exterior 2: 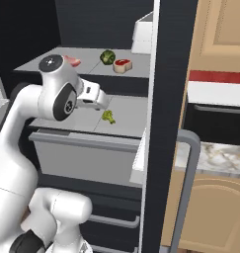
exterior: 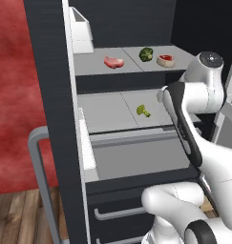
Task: Place one broccoli and one steak in each tupperware on the nearby counter, to pack two identical lunches.
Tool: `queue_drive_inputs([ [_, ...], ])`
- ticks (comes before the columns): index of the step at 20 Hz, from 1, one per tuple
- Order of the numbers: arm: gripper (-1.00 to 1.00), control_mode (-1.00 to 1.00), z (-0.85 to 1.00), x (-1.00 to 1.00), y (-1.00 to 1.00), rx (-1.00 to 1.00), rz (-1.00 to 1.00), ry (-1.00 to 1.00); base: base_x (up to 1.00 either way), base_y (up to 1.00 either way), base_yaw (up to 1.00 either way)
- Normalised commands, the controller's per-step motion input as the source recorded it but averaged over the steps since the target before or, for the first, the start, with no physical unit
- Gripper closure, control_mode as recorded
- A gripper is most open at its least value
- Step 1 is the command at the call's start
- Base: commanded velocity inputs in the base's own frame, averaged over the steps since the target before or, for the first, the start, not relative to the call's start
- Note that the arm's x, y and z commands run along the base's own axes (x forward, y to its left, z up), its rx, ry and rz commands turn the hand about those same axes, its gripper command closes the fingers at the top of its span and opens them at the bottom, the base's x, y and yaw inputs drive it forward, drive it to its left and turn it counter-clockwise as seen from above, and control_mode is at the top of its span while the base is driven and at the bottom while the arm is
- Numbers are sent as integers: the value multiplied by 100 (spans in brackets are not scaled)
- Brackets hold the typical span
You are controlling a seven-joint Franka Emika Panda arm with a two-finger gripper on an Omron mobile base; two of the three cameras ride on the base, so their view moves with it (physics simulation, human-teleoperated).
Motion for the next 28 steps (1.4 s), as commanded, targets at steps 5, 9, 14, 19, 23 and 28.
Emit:
queue_drive_inputs([
  [5, -100, -100, 45, 0, -17, 0, -16, -2, 0, 0, 0],
  [9, -100, -100, 47, 4, -16, 0, -14, -3, 0, 0, 0],
  [14, -100, -100, 41, 16, -19, 3, -14, 0, 0, 0, 0],
  [19, -100, -100, 14, 22, 0, 2, -3, -1, 0, 0, 0],
  [23, -100, -100, 0, 34, 0, 1, 0, 0, 0, 0, 0],
  [28, -100, -100, 0, 40, 0, 0, 0, -5, 0, 0, 0],
])
